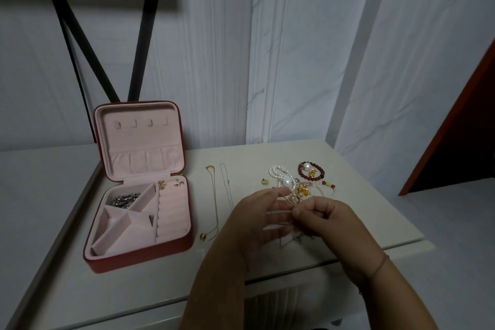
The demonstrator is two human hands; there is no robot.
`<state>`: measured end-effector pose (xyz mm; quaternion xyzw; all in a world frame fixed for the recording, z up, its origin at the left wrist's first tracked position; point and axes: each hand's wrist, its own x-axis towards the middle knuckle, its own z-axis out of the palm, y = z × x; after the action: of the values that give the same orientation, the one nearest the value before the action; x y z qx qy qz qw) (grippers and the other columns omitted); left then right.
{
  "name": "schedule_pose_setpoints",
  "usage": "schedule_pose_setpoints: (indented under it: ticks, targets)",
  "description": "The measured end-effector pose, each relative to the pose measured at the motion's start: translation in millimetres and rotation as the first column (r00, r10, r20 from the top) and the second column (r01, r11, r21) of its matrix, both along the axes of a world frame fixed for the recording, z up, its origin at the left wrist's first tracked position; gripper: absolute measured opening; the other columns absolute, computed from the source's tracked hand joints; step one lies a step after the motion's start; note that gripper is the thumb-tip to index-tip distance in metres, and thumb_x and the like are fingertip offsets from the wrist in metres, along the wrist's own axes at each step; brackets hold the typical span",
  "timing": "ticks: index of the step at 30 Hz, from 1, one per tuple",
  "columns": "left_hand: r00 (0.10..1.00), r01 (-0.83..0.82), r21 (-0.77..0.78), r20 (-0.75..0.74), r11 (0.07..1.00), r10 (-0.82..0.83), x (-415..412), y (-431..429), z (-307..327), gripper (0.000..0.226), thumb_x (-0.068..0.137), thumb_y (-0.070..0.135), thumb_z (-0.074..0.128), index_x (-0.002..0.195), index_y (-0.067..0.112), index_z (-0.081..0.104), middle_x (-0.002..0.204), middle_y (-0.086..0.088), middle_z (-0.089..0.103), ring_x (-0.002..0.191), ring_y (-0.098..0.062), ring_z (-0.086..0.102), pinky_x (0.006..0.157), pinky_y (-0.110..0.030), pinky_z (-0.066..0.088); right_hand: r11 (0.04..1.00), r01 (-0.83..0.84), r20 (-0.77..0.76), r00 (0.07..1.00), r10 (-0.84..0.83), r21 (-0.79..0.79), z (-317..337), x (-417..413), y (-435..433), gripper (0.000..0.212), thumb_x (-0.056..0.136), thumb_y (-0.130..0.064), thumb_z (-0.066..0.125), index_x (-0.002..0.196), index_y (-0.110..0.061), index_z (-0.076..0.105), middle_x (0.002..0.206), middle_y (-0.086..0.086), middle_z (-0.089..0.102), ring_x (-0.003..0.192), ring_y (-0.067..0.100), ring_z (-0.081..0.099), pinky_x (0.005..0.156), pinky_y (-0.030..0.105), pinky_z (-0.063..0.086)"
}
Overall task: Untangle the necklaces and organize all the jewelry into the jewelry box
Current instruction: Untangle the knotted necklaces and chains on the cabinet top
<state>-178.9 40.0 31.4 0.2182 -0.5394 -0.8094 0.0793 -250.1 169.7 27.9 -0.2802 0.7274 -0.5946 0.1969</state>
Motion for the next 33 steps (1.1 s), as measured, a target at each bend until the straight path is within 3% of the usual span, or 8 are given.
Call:
schedule_pose_setpoints:
  ticks: [5, 10, 15, 17, 20, 23, 27, 33]
  targets:
    - [0.999, -0.028, -0.013, 0.018, 1.000, 0.028, -0.7, 2.2, 2.0, 0.021, 0.096, 0.027, 0.052, 0.110, 0.017, 0.065, 0.092, -0.008, 0.065, 0.065, -0.014, 0.057, 0.052, -0.022, 0.044, 0.993, 0.008, 0.301, 0.953, 0.027, -0.117, 4.9, 1.0, -0.3, 0.017, 0.093, -0.009, 0.053, 0.085, -0.001, 0.065, 0.078, 0.018, 0.069, 0.067, 0.019, 0.064, 0.066, 0.028, 0.053]
    - [0.999, 0.048, -0.194, 0.019, 0.980, -0.046, 4.1, -1.5, 0.1, 0.023, 0.088, 0.027, 0.064, 0.109, 0.019, 0.067, 0.080, 0.001, 0.063, 0.050, -0.005, 0.043, 0.043, -0.017, 0.032, 0.934, 0.223, 0.530, 0.847, -0.045, -0.279, 6.5, -5.3, -1.8, 0.018, 0.096, -0.012, 0.048, 0.082, -0.008, 0.059, 0.061, 0.006, 0.062, 0.050, 0.011, 0.057, 0.052, 0.022, 0.050]
    - [0.986, 0.168, -0.586, 0.104, 0.793, -0.131, 8.4, -10.1, -8.1, 0.031, 0.078, 0.009, 0.075, 0.107, 0.019, 0.069, 0.082, 0.008, 0.067, 0.072, 0.001, 0.061, 0.062, -0.008, 0.047, 0.738, 0.467, 0.687, 0.727, -0.007, -0.487, 4.8, -24.1, 7.1, 0.018, 0.095, -0.015, 0.047, 0.080, -0.015, 0.057, 0.077, 0.004, 0.071, 0.065, 0.011, 0.070, 0.060, 0.021, 0.058]
    - [0.982, 0.187, -0.717, 0.155, 0.671, -0.108, 5.6, -10.2, -13.0, 0.029, 0.080, 0.003, 0.070, 0.107, 0.015, 0.070, 0.088, 0.008, 0.065, 0.074, 0.002, 0.057, 0.062, -0.001, 0.043, 0.693, 0.502, 0.695, 0.719, -0.002, -0.517, 2.4, -29.7, 11.9, 0.020, 0.096, -0.015, 0.045, 0.079, -0.017, 0.056, 0.089, 0.005, 0.074, 0.078, 0.013, 0.072, 0.071, 0.027, 0.059]
    - [0.987, 0.144, -0.782, 0.154, 0.606, -0.035, 2.5, -8.6, -18.7, 0.022, 0.086, 0.006, 0.064, 0.105, 0.013, 0.073, 0.101, 0.001, 0.069, 0.073, 0.002, 0.054, 0.065, -0.001, 0.042, 0.676, 0.519, 0.659, 0.749, -0.066, -0.523, -1.1, -36.1, 19.1, 0.021, 0.097, -0.017, 0.045, 0.080, -0.018, 0.057, 0.097, 0.003, 0.074, 0.088, 0.011, 0.071, 0.077, 0.027, 0.058]
    - [0.991, 0.079, -0.768, 0.129, 0.635, 0.033, 2.9, -7.2, -20.0, 0.017, 0.087, 0.015, 0.066, 0.102, 0.014, 0.074, 0.101, 0.000, 0.071, 0.075, 0.001, 0.055, 0.073, -0.011, 0.044, 0.672, 0.565, 0.628, 0.755, -0.188, -0.479, -2.6, -39.4, 24.7, 0.021, 0.098, -0.018, 0.047, 0.081, -0.020, 0.059, 0.095, -0.002, 0.071, 0.092, 0.009, 0.067, 0.081, 0.026, 0.056]
    - [0.993, 0.022, -0.711, 0.098, 0.703, 0.068, 4.2, -10.7, -19.0, 0.019, 0.089, 0.016, 0.063, 0.105, 0.010, 0.072, 0.092, 0.003, 0.068, 0.078, -0.001, 0.057, 0.070, -0.014, 0.045, 0.679, 0.624, 0.544, 0.749, -0.378, -0.386, -6.2, -40.8, 26.8, 0.017, 0.096, -0.015, 0.051, 0.083, -0.023, 0.059, 0.088, -0.007, 0.062, 0.088, 0.007, 0.059, 0.079, 0.024, 0.045]
    - [0.997, 0.030, -0.303, 0.076, 0.952, -0.007, 4.8, -11.6, -11.9, 0.012, 0.094, 0.009, 0.055, 0.102, 0.005, 0.064, 0.084, -0.011, 0.073, 0.068, -0.013, 0.070, 0.066, -0.023, 0.056, 0.773, 0.611, 0.370, 0.767, -0.524, -0.171, -12.9, -37.6, 23.3, 0.009, 0.093, -0.017, 0.057, 0.087, -0.021, 0.063, 0.093, -0.006, 0.060, 0.096, 0.012, 0.054, 0.088, 0.031, 0.042]
